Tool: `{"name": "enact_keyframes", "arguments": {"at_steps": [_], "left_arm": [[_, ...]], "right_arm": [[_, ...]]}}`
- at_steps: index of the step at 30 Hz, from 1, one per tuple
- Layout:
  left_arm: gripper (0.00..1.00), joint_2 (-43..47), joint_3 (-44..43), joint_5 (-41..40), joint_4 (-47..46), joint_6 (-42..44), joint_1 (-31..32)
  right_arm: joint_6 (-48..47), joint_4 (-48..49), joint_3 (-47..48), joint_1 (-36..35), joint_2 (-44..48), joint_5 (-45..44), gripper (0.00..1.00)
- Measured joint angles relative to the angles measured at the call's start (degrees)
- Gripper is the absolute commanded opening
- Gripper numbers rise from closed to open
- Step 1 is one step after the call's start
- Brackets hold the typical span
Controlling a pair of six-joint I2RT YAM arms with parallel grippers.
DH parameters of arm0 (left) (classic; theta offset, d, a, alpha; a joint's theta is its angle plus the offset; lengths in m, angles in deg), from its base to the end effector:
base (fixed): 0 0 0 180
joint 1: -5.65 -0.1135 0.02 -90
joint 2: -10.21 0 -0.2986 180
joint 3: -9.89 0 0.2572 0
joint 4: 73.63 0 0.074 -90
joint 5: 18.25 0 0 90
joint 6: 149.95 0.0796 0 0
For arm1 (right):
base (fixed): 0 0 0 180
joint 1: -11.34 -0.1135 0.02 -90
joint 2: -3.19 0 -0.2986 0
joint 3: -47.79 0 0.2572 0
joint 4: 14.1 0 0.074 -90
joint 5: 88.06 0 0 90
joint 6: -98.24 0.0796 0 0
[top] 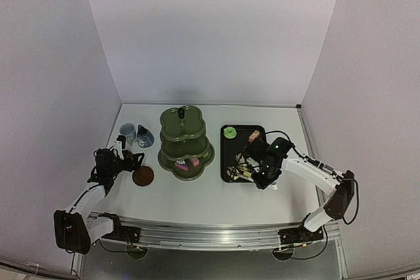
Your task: Serve the afternoon tea
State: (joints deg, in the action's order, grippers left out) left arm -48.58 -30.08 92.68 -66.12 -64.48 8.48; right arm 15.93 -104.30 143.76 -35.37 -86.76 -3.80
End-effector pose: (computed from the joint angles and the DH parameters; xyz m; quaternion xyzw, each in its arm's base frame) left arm 0.2400 -0.0403 0.2201 0.0834 0.8368 -0.1873 0.5077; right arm 0.2054 0.2064 0.2867 -0.3307 0.9410 -0.0213 0.0680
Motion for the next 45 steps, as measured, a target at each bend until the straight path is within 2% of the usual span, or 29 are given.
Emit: {"name": "enact_keyframes", "arguments": {"at_steps": [7, 12, 14, 26, 33, 39, 45], "left_arm": [[0.98, 0.00, 0.00, 0.02, 0.00, 0.02, 0.00], [0.98, 0.00, 0.00, 0.02, 0.00, 0.01, 0.00], [0.98, 0.00, 0.00, 0.02, 0.00, 0.01, 0.00], [0.98, 0.00, 0.00, 0.04, 0.00, 0.02, 0.00], [0.98, 0.00, 0.00, 0.16, -0.01, 0.04, 0.00], [0.98, 0.00, 0.00, 0.39, -0.02, 0.04, 0.00], [0.98, 0.00, 0.00, 0.39, -0.04, 0.04, 0.00]], "right_arm": [[-0.83, 0.61, -1.71, 0.49, -1.82, 0.63, 0.30], [-1.83, 1.75, -1.71, 0.51, -3.73, 1.62, 0.04], [-2.15, 2.20, -1.69, 0.51, -3.88, 1.44, 0.00], [-2.09, 2.77, 6.11, -0.15, -2.15, 2.62, 0.00], [-2.15, 3.04, 7.37, -7.55, -1.85, 10.36, 0.00], [-2.45, 4.16, 15.82, -14.01, -9.85, 13.88, 0.00], [-2.82, 11.49, 22.54, -17.69, -19.83, 10.51, 0.00]]}}
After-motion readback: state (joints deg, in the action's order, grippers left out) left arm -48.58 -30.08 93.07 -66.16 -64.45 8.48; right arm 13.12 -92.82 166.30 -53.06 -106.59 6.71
